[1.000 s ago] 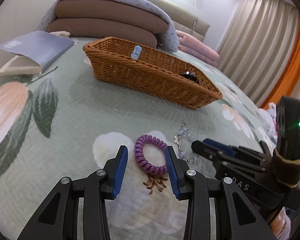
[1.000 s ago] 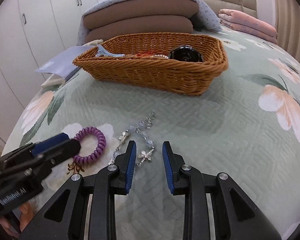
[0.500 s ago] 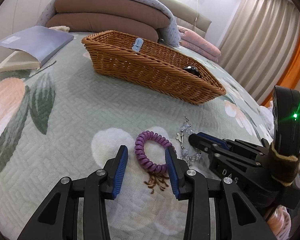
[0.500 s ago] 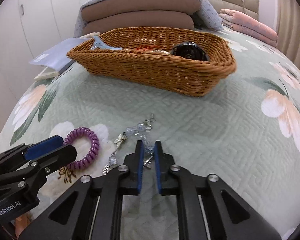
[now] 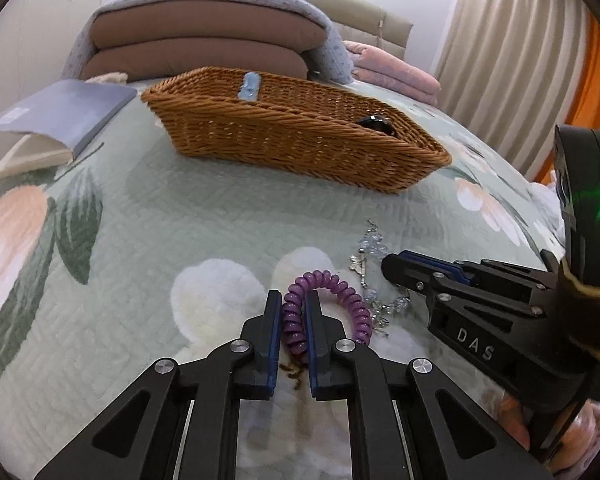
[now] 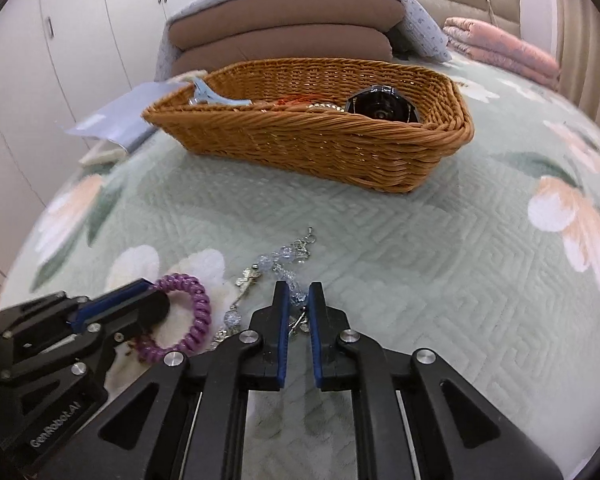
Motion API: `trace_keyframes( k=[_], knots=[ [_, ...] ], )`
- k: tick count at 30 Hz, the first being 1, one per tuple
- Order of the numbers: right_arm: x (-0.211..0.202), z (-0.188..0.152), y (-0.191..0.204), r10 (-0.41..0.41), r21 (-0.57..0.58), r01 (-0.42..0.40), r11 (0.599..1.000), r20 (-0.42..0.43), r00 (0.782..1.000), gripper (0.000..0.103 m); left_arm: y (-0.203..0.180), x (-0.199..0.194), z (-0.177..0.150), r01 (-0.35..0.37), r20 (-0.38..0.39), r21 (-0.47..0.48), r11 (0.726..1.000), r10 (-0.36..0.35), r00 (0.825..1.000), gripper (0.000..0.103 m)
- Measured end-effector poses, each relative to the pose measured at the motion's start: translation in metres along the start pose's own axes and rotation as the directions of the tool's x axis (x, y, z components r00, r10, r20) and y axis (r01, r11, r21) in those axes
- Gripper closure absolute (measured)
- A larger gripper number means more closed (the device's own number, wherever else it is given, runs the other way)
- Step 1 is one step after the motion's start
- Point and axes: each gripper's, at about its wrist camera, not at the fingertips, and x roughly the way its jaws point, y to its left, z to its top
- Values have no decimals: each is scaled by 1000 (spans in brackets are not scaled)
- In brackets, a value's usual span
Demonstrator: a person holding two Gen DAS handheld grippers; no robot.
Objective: Organize jewelry
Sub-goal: 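Grasp the silver bead chain with the right tool while the left tool grasps the purple spiral hair tie, then carry the silver chain and purple hair tie into the basket and open both tools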
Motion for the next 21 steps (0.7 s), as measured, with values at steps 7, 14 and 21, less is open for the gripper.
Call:
trace_keyframes(
  k=[7, 14, 21],
  knots=[
    [-29, -2, -21, 144, 78, -156, 985, 139, 980, 92, 4, -22, 0, 47, 107, -15, 999, -45, 993, 93],
    [-52, -1, -21, 210, 68, -232, 970, 240, 948, 92, 3, -26, -1, 48, 126, -16, 999, -46, 991, 93],
    [-66, 4, -22, 221, 67, -247, 967, 271, 937, 92, 10, -39, 3, 106, 176, -53, 993, -95, 980, 93]
  ],
)
